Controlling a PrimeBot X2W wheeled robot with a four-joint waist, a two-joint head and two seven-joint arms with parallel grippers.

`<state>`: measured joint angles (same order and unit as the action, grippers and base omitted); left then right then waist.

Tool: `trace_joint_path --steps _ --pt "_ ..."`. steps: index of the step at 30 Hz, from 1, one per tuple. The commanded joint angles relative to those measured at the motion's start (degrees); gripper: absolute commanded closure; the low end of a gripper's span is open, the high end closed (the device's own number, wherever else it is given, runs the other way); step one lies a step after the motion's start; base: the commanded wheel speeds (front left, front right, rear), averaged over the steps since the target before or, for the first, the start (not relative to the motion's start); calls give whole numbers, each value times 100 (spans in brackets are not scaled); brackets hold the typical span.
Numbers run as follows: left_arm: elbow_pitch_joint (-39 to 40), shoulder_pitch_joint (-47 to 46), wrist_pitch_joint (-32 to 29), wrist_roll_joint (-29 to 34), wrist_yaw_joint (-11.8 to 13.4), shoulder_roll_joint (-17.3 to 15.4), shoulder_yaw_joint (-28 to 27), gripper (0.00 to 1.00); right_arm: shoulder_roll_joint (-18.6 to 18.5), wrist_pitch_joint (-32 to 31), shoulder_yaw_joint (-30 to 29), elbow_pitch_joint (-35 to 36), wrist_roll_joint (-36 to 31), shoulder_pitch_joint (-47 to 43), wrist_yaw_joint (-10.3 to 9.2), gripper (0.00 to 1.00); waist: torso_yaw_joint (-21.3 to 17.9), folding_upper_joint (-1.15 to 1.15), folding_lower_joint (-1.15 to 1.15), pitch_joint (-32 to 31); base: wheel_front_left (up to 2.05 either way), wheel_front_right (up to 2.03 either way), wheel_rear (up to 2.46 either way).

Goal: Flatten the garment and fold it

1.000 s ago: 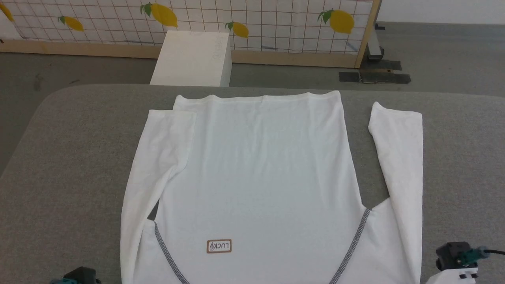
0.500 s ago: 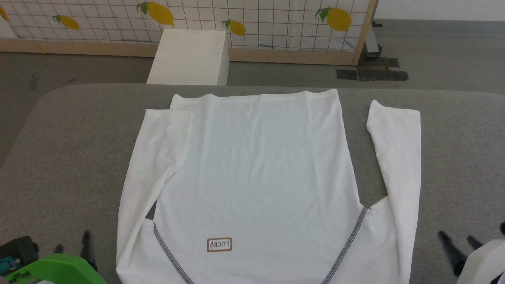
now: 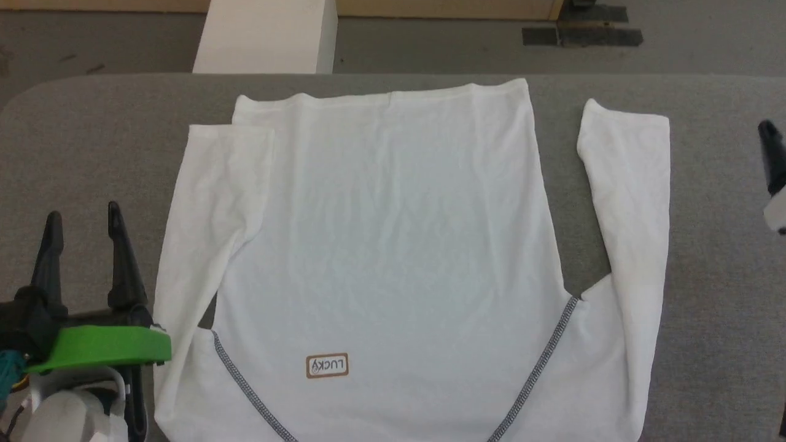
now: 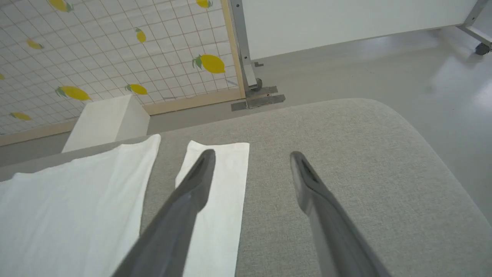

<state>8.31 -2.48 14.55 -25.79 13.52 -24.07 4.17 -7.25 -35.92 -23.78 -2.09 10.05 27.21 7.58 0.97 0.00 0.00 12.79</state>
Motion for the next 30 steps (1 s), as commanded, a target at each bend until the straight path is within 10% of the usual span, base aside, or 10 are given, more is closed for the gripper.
trace_joint_path --steps 1,24,25,26,27,30 --pt "85 -170 40 167 -77 98 -54 0 -74 -40 44 -292 -173 358 -9 0 -82 0 0 634 0 0 0" --pt "208 -699 44 853 -1089 1246 -731 0 -494 -1061 725 -2676 -1811 2476 -9 0 316 0 0 2024 0 0 0" --pt "191 -693 44 873 -1111 1270 -760 0 -465 -1149 697 -2720 -1755 2481 -9 4 299 0 0 1992 0 0 0" --pt "167 -688 44 892 -1139 1301 -792 0 -453 -1222 693 -2746 -1693 2486 -9 73 286 0 0 1950 0 0 0" --pt "151 -690 44 905 -1162 1328 -817 0 -454 -1269 671 -2754 -1631 2483 -9 100 277 0 0 1906 0 0 0" --pt "78 -696 44 963 -1246 1416 -879 0 -562 -1145 510 -2654 -1394 2472 -9 100 265 0 0 1694 0 0 0"
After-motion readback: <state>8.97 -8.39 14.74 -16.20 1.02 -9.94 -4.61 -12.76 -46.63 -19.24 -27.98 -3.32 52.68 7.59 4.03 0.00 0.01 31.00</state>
